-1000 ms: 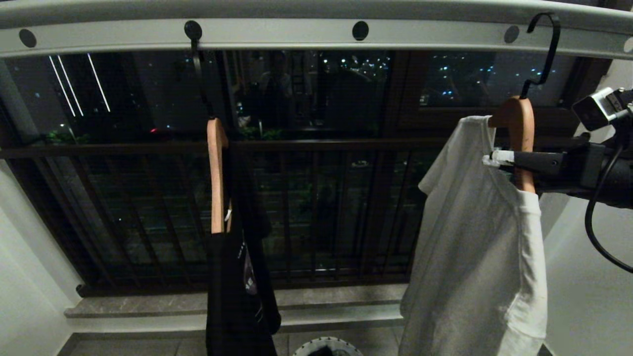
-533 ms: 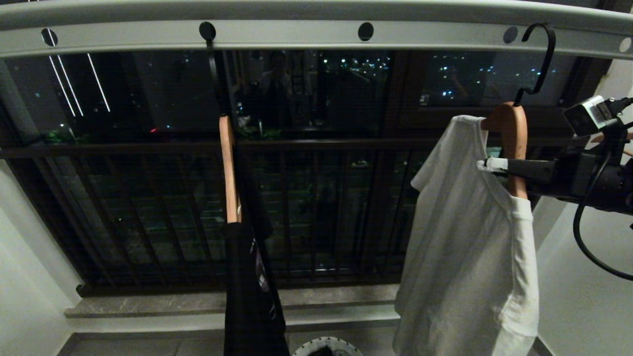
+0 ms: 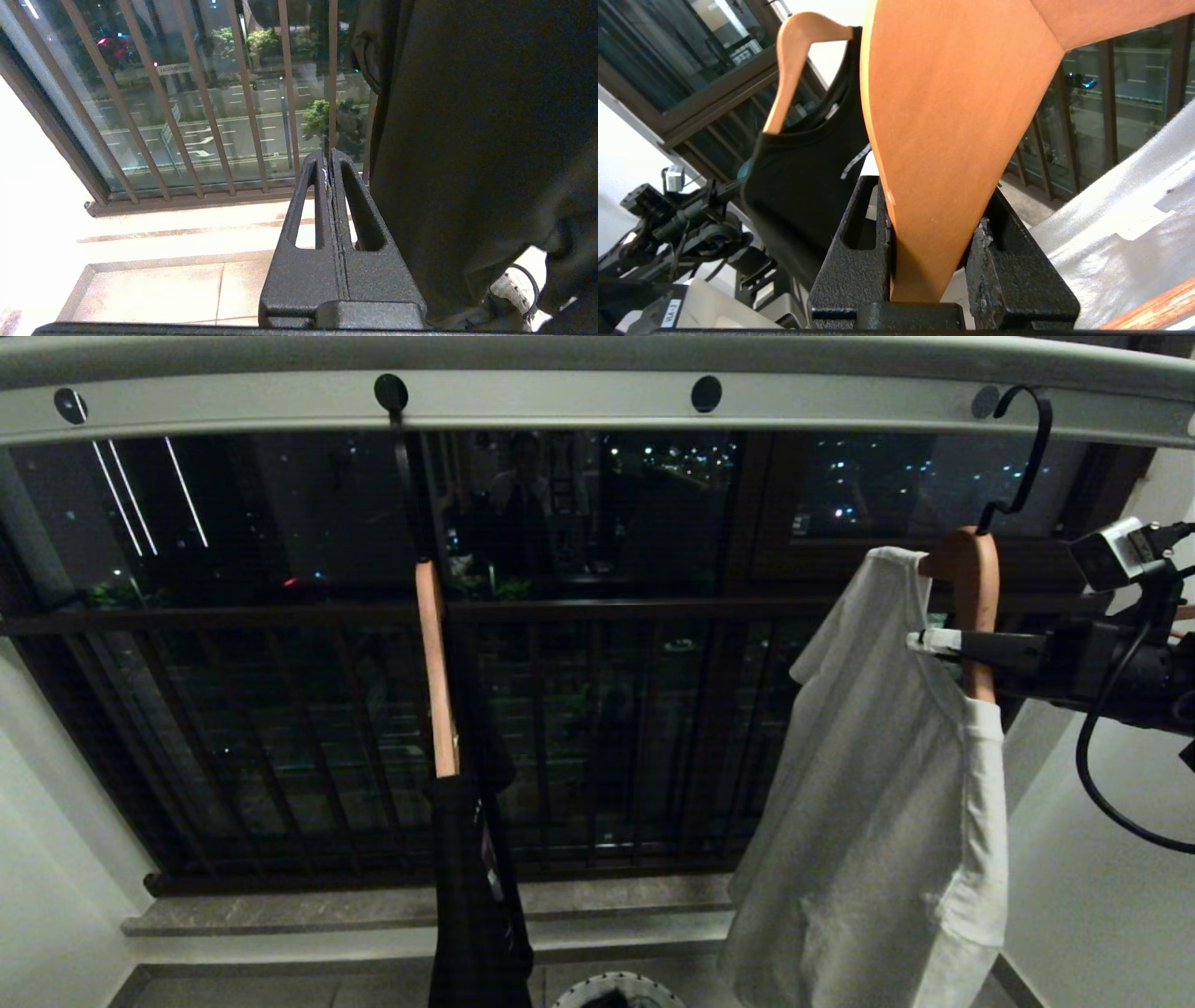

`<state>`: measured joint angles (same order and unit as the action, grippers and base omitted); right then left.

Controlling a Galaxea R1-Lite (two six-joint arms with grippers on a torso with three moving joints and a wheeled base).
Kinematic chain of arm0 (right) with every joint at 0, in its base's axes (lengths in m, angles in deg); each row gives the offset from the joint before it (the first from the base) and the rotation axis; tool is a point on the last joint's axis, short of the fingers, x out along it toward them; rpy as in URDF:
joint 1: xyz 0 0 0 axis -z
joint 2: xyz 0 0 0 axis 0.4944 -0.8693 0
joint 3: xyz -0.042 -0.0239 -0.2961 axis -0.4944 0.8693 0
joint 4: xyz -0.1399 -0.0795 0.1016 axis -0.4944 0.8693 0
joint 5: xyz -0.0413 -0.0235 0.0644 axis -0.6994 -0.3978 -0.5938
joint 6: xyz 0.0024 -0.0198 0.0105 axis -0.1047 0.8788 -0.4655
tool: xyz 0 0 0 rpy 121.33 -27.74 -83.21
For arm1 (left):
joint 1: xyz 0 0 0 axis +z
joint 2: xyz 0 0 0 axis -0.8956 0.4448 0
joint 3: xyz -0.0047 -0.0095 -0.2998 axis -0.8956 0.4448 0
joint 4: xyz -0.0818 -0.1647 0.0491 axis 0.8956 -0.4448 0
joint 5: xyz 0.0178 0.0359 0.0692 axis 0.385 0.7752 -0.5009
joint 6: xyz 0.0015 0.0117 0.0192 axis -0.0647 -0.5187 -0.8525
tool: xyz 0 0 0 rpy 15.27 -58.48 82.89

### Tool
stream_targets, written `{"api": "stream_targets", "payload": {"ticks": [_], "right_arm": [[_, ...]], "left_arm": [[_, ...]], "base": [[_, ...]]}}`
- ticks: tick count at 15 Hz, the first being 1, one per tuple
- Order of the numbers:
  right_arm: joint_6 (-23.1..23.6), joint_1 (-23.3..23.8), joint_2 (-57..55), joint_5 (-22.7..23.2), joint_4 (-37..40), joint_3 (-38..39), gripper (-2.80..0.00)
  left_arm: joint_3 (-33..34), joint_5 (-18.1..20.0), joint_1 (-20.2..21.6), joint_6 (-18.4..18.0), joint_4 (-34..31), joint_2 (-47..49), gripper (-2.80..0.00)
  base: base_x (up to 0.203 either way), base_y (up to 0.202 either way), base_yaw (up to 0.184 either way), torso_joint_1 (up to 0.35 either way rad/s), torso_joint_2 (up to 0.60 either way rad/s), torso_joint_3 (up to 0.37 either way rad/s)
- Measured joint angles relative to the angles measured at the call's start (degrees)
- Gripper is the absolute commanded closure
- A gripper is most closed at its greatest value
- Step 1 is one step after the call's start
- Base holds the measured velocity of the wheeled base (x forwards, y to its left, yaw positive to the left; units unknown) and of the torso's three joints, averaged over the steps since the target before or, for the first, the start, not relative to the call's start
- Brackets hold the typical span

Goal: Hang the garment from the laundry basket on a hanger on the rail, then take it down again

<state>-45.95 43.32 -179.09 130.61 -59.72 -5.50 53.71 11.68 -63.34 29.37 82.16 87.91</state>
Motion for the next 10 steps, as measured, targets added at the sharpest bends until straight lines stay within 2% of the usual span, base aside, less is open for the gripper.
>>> {"api": "stream_targets", "payload": {"ticks": [5,10], "right_arm": [[-0.2,0.2,-1.7,0.0,0.0,-2.8,0.00],[-4.1,0.5,-3.1,0.0,-3.1,-4.8,0.00]], "left_arm": [[0.0,0.0,0.0,0.0,0.0,0.0,0.00],[0.0,0.0,0.0,0.0,0.0,0.0,0.00]], "base": [[0.000,0.000,0.000,0.000,0.00,0.000],[0.000,0.000,0.000,0.000,0.00,0.000]]}}
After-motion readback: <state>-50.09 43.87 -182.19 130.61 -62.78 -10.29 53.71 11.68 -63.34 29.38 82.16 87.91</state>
